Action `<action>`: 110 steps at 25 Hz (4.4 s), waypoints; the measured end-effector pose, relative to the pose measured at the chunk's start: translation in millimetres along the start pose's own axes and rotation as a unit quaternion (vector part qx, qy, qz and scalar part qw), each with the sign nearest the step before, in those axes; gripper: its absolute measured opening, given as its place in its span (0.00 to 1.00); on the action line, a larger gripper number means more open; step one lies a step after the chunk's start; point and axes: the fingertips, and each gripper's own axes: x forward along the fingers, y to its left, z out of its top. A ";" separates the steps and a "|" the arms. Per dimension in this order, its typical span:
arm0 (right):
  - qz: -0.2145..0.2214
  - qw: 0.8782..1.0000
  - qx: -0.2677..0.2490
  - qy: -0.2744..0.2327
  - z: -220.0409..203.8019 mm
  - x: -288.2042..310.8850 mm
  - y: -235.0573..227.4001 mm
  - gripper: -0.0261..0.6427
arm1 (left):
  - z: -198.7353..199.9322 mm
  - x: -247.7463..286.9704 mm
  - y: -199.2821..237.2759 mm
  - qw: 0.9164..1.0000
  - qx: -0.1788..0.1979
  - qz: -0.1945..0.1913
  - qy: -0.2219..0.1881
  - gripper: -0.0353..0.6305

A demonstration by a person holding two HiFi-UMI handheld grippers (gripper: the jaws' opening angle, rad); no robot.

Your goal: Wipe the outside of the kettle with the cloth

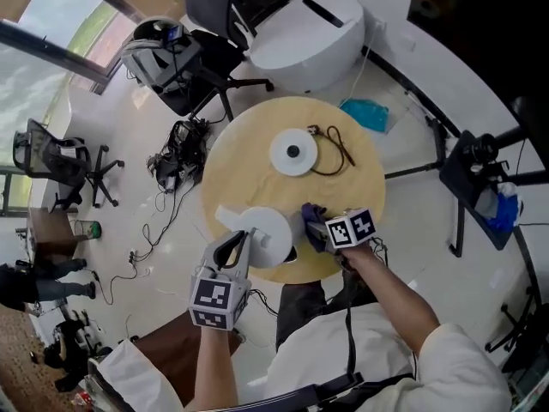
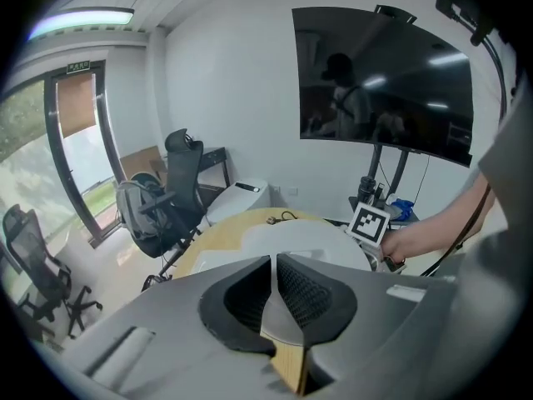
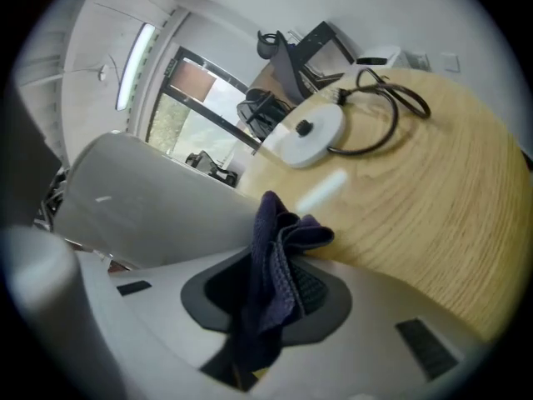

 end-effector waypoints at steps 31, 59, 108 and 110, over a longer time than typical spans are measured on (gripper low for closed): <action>0.058 0.980 -0.155 0.112 49.7 20.6 5.6 0.18 | -2.1 -4.0 4.3 0.998 -0.035 0.045 0.029 0.09; 0.254 0.850 -0.410 0.212 108.0 -52.1 134.7 0.18 | 0.8 -1.1 -2.8 0.996 -0.079 0.047 0.017 0.09; 0.185 0.818 -0.540 0.077 187.0 -81.9 208.2 0.18 | 27.2 -45.3 18.5 0.950 -0.217 0.175 -0.143 0.06; 0.172 0.853 -0.492 0.023 195.0 -99.2 204.2 0.18 | 30.8 -64.8 16.1 0.940 -0.223 0.195 -0.170 0.06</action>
